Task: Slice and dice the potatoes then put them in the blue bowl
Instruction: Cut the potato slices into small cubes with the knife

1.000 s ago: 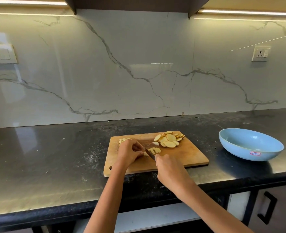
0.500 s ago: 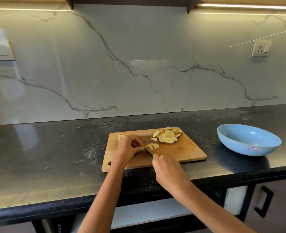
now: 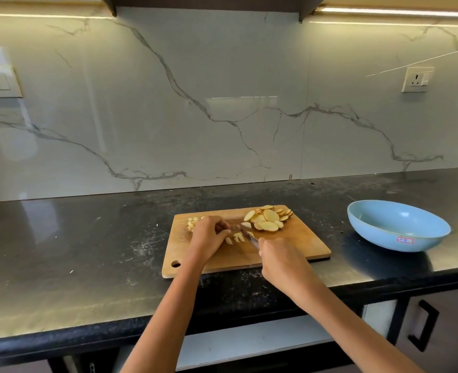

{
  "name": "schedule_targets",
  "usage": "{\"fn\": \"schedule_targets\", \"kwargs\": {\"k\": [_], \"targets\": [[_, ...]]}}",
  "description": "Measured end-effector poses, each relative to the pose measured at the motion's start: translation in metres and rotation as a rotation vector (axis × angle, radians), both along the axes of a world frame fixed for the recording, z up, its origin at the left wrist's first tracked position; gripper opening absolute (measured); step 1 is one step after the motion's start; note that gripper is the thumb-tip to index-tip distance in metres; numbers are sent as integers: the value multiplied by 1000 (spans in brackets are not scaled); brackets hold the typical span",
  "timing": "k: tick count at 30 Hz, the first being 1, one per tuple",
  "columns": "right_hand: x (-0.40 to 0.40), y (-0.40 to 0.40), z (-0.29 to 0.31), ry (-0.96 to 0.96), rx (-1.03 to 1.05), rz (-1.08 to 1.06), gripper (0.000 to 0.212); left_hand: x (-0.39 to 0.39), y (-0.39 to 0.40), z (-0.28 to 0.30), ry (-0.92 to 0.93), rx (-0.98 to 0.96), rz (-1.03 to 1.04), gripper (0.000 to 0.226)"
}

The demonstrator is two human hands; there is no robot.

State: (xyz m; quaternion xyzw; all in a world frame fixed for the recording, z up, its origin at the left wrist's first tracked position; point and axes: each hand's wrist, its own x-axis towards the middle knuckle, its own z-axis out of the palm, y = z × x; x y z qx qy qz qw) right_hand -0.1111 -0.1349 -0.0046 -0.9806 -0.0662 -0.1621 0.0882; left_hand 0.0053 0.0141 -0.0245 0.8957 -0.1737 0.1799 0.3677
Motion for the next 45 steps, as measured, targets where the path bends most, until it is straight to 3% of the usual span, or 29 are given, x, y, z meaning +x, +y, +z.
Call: {"fn": "schedule_targets", "kwargs": {"k": [11, 21, 27, 31, 35, 45], "targets": [[29, -15, -6, -123, 56, -61, 21, 12, -10, 2, 7, 87, -150, 21], [41, -16, -7, -161, 122, -41, 32, 12, -14, 2, -28, 272, -88, 17], [52, -17, -11, -231, 144, -33, 34, 12, -9, 1, -63, 201, -31, 15], [74, -15, -4, -283, 265, 35, 38, -1, -25, 8, -168, 86, -209, 14], [102, -8, 9, -387, 488, 114, 36, -3, -31, 0, -163, 240, -375, 17], [155, -22, -6, -560, 628, 168, 34, 29, -2, 9, -165, 457, -70, 22]]}}
